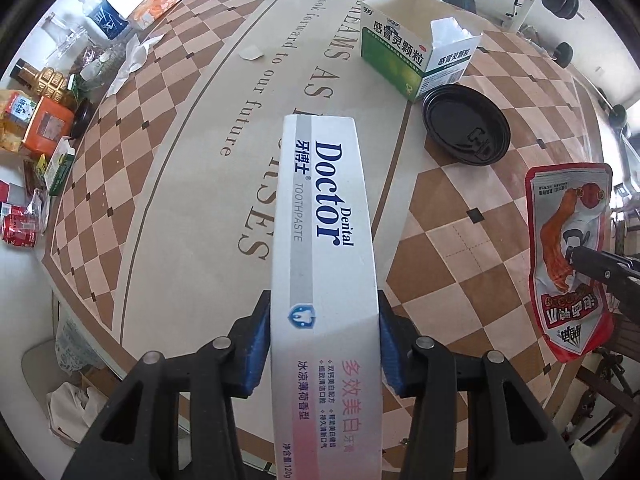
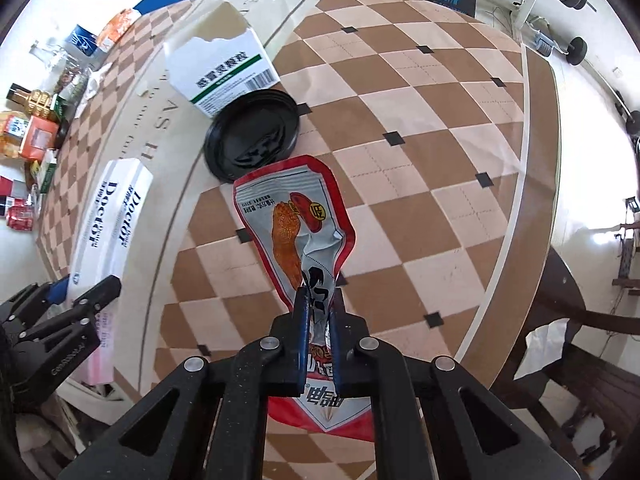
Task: Collect trash
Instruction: 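Carry the toothpaste box and sausage wrapper down over the white bin, then open both grippers to drop the toothpaste box and wrapper into the bin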
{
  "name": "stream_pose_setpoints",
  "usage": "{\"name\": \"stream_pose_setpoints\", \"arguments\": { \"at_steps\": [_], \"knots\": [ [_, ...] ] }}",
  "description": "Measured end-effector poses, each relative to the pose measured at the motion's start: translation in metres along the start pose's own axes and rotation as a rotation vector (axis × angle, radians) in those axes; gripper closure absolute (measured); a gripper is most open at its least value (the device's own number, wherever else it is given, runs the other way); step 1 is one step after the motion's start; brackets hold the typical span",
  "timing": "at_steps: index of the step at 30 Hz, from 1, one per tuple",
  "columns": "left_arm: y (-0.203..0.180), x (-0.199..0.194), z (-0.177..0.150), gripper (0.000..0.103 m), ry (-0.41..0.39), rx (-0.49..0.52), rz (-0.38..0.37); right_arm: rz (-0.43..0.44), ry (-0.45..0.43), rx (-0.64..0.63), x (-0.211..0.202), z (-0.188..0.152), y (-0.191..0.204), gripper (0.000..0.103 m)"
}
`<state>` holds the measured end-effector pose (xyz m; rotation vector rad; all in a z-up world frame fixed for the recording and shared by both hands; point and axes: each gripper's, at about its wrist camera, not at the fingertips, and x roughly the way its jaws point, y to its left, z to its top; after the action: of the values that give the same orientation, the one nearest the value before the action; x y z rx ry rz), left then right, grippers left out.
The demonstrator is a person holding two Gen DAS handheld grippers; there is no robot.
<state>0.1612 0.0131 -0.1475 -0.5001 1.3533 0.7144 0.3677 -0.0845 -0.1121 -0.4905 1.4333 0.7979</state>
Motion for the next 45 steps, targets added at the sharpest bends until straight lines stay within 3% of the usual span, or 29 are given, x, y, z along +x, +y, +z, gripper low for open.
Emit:
{"name": "stream_pose_setpoints", "arguments": {
  "at_steps": [3, 6, 7, 15, 21, 26, 34, 39, 45],
  "knots": [
    [0.009, -0.01, -0.01, 0.059, -0.029, -0.002, -0.013, 0.017, -0.008, 0.006, -0.014, -0.005, 0.012, 0.094],
    [0.024, -0.019, -0.022, 0.059, -0.062, -0.006, -0.028, 0.044, -0.004, 0.013, -0.018, -0.034, 0.024, 0.098],
    [0.028, -0.026, -0.032, 0.059, -0.077, -0.006, -0.032, 0.046, -0.002, 0.013, -0.019, -0.043, 0.029, 0.102],
    [0.075, -0.042, -0.124, 0.059, -0.124, -0.005, -0.04, 0.057, -0.035, 0.046, -0.022, -0.143, 0.069, 0.103],
    [0.117, -0.041, -0.207, 0.059, -0.099, -0.049, -0.063, 0.095, -0.057, 0.094, -0.026, -0.228, 0.103, 0.103],
    [0.144, -0.016, -0.263, 0.06, -0.021, -0.081, -0.081, 0.136, 0.0, 0.104, -0.005, -0.302, 0.134, 0.103],
    [0.159, 0.088, -0.306, 0.06, 0.153, -0.169, -0.126, 0.146, 0.169, 0.06, 0.095, -0.378, 0.168, 0.103],
    [0.157, 0.196, -0.308, 0.06, 0.239, -0.226, -0.145, 0.114, 0.269, 0.052, 0.215, -0.404, 0.167, 0.103],
    [0.149, 0.313, -0.299, 0.06, 0.288, -0.251, -0.157, 0.079, 0.322, 0.137, 0.356, -0.404, 0.145, 0.103]
  ]
}}
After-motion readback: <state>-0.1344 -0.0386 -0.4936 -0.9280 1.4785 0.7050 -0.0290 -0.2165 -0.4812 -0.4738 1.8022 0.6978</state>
